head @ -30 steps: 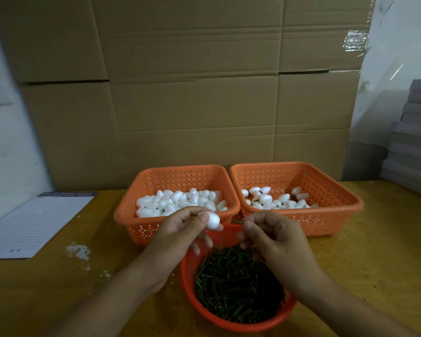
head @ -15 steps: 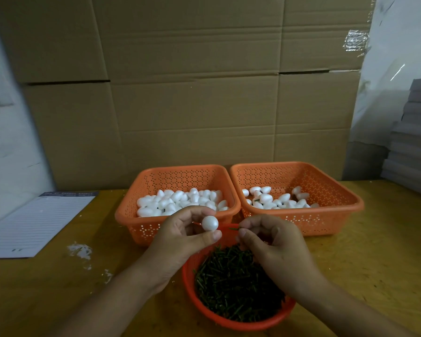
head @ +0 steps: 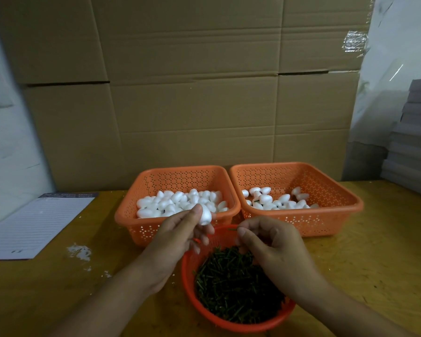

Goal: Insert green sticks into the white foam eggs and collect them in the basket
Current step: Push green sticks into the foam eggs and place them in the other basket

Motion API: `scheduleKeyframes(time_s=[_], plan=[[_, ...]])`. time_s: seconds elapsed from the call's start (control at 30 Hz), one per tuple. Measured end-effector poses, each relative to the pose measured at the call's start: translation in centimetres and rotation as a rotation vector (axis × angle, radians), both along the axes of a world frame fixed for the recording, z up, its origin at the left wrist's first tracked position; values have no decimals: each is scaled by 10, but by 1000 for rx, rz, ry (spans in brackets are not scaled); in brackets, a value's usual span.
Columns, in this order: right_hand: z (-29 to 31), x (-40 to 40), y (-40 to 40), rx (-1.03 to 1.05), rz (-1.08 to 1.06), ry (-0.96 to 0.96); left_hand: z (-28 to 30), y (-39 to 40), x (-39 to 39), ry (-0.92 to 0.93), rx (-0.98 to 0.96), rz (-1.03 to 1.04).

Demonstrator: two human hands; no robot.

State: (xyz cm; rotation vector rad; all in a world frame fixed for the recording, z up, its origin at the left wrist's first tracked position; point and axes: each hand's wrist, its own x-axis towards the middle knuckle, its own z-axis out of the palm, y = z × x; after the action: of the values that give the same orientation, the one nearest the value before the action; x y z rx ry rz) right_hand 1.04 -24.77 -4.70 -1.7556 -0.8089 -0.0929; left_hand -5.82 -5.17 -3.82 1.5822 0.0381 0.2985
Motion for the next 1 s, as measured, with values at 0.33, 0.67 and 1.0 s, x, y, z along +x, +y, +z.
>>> scheduleKeyframes(time_s=[0.33, 0.67, 1.0], plan=[[-2, 1, 0, -3, 4, 2, 1, 5, 2, -11, -114, -56], [-1, 0, 0, 34, 10, 21, 1, 6, 2, -13, -128, -60], [0, -2, 0, 32, 7, 33, 1, 8, 2, 10, -123, -63]])
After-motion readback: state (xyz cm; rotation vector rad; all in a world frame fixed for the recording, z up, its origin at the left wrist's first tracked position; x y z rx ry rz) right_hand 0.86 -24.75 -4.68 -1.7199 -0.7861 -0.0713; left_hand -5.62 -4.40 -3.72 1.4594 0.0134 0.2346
